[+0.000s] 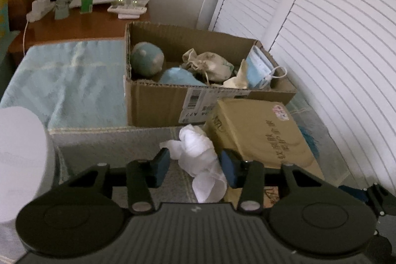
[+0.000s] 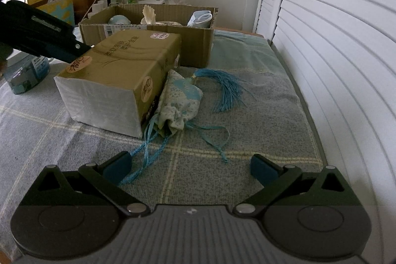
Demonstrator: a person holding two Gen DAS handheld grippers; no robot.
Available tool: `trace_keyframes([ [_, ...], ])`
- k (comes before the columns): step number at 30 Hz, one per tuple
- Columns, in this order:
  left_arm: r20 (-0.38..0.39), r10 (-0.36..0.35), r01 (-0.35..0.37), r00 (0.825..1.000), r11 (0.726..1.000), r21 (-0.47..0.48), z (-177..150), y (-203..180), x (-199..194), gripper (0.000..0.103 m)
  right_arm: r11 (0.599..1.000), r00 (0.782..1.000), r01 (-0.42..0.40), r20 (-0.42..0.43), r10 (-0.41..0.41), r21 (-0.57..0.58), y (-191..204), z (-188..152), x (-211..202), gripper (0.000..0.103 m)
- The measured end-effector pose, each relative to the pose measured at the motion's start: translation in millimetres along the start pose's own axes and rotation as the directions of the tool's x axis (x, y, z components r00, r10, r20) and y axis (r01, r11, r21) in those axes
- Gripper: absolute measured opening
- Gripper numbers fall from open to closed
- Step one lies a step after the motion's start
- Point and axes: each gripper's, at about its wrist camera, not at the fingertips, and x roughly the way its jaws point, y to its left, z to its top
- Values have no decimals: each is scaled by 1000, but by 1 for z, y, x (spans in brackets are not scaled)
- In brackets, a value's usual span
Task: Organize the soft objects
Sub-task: 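Grasp the white cloth on the bed with the left tool, then grasp the floral pouch with the blue tassel with the right tool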
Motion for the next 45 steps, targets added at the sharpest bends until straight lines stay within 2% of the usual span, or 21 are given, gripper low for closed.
trace_keyframes([
  [2,-5,-20,20,1000,1000,-13,-1,2,3,31,1000,1000,-2,1,2,-2,0,0,0,103],
  [12,3,36,-37,999,996,76,-4,-3,-14,29,1000,1000,17,-8,-17,-1,-4,6,5,103],
  [16,-14,43,-41,999,992,117,-8,-6,-23,29,999,999,52,-7,-52,12,-13,11,11,103],
  [23,-27,45,-40,999,982,184,-16,-17,-33,29,983,985,169,-37,-167,73,-37,18,15,103],
  [30,-24,69,-62,997,977,202,-24,-20,-31,33,996,996,89,-23,-88,23,-26,14,-2,103],
  [32,-25,80,-74,996,977,200,-25,-19,-29,42,998,998,68,-16,-68,-3,-20,12,-7,103],
  [37,-33,102,-93,994,974,205,-29,-19,-21,45,999,999,36,2,-36,-30,-11,16,-12,101],
  [41,-44,102,-92,994,976,195,-34,-18,-18,51,998,999,33,17,-32,-51,-10,19,-11,100],
  [45,-54,102,-91,993,980,176,-40,-16,-17,56,999,999,12,44,-10,-47,-11,24,-14,89],
])
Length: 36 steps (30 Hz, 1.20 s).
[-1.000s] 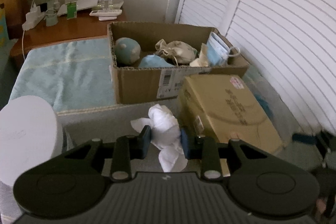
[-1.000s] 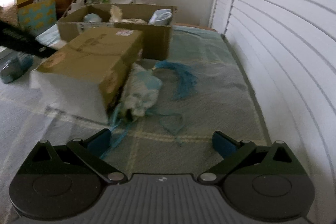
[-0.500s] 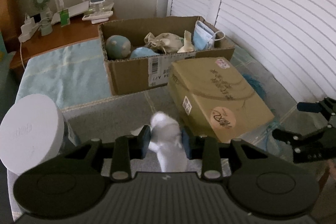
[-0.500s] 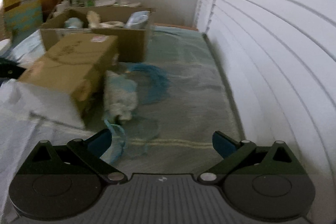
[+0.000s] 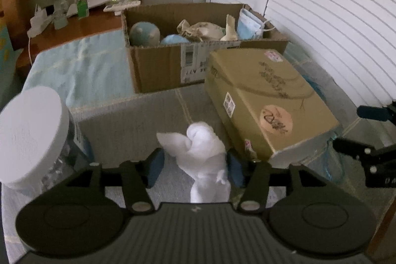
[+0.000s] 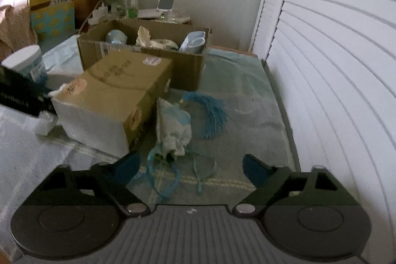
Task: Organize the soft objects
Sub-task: 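Grasp the floral pouch with the blue tassel with the right tool, then carry the floral pouch with the right tool into the box and release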
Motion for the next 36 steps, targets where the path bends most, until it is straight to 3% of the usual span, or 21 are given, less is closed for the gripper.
trace_keyframes([
  [5,-12,4,-4,1000,1000,-1,-4,0,3,56,999,999,-30,10,30,-11,2,5,11,78],
  [11,-12,3,-3,1000,1000,-5,-3,0,4,56,997,997,-73,-14,73,11,2,8,30,54],
  [13,-11,1,-2,1000,1000,-5,-3,0,4,56,995,995,-97,-22,97,18,1,8,35,39],
  [16,-10,1,-1,1000,1000,-5,-4,0,4,57,997,996,-79,-27,80,23,2,9,36,35],
  [21,-7,14,-14,1000,1000,6,-4,-1,3,57,1000,999,-9,-38,9,-1,-1,7,26,35],
  [23,-6,14,-14,1000,1000,9,-4,-1,2,57,1000,999,-15,-43,16,9,-5,6,25,39],
  [25,-3,12,-12,1000,1000,13,-4,-2,1,57,999,999,-24,-35,25,23,-8,7,25,52],
  [27,0,14,-14,1000,1000,15,-3,-3,0,57,998,999,-41,-27,42,40,-11,10,27,57],
  [36,13,32,-32,999,999,43,1,-5,1,56,996,996,-73,-44,76,54,-16,24,48,56],
])
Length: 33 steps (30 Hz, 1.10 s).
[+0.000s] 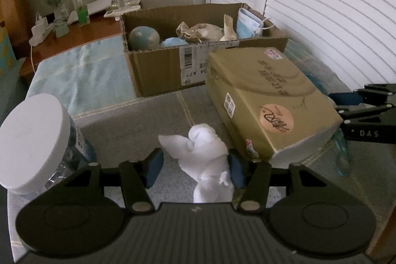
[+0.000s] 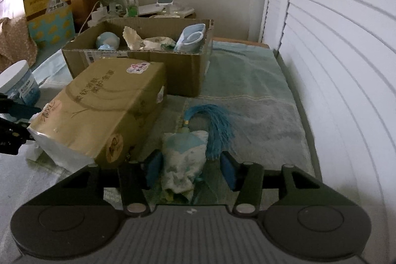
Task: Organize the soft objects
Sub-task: 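Carry the floral pouch with the right tool into the box and release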
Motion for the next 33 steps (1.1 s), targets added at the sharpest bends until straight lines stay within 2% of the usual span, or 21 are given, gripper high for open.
trace_keyframes([
  [2,-8,-1,1,1000,1000,-2,0,0,3,54,1000,1000,4,-8,-4,-24,4,0,2,53],
  [3,-10,-2,2,1000,1000,-3,-1,0,4,53,999,1000,4,-10,-5,-33,6,0,2,48],
  [4,-14,-7,7,1000,1000,-3,-1,1,6,46,999,1000,-2,-14,1,-37,7,0,3,41],
  [5,-18,-16,15,1000,1000,-7,-1,1,6,39,999,1000,-6,-18,5,-37,8,0,3,41],
  [9,-16,-37,37,999,999,12,-2,0,2,38,1000,1000,3,-9,-4,-25,8,-1,-1,37],
  [20,2,-90,90,996,989,117,-10,-7,-38,37,998,999,47,29,-46,-35,14,2,-39,35],
  [33,68,-160,146,985,972,184,-34,-6,-89,37,977,989,134,87,-121,-167,41,15,-94,35],
])
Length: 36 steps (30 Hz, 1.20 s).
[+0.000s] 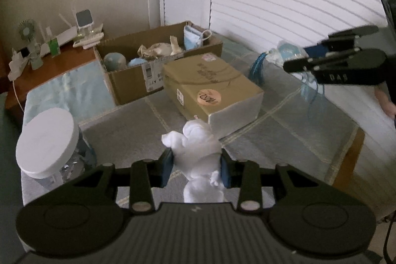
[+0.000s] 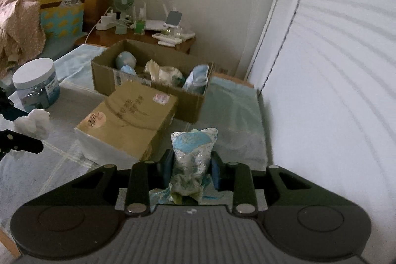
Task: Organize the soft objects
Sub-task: 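Carry the floral pouch with the right tool into the box and release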
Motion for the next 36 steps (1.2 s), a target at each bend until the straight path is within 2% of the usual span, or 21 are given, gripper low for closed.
trace_keyframes([
  [8,49,-20,21,999,1000,-16,-11,3,-19,37,996,996,27,92,-20,-81,3,44,-21,35],
  [12,61,-18,20,998,999,-31,-14,5,-22,37,994,991,-25,127,39,-109,1,73,-16,35],
  [19,81,4,5,997,994,-109,-13,14,-22,37,972,980,-101,147,134,-213,4,131,17,35],
  [24,77,33,-20,996,987,-161,-10,19,-16,37,935,964,-183,131,232,-303,12,168,52,35],
  [30,58,74,-63,996,983,-173,-5,23,-6,37,886,952,-242,78,294,-395,28,187,96,36],
  [33,47,83,-74,995,981,-177,-2,25,-1,37,875,946,-274,54,321,-398,31,190,117,36],
  [35,39,87,-79,995,981,-176,0,26,2,37,871,941,-294,40,335,-393,32,190,130,44],
  [36,34,88,-80,996,981,-176,0,26,4,37,874,941,-297,39,337,-385,32,189,134,54],
])
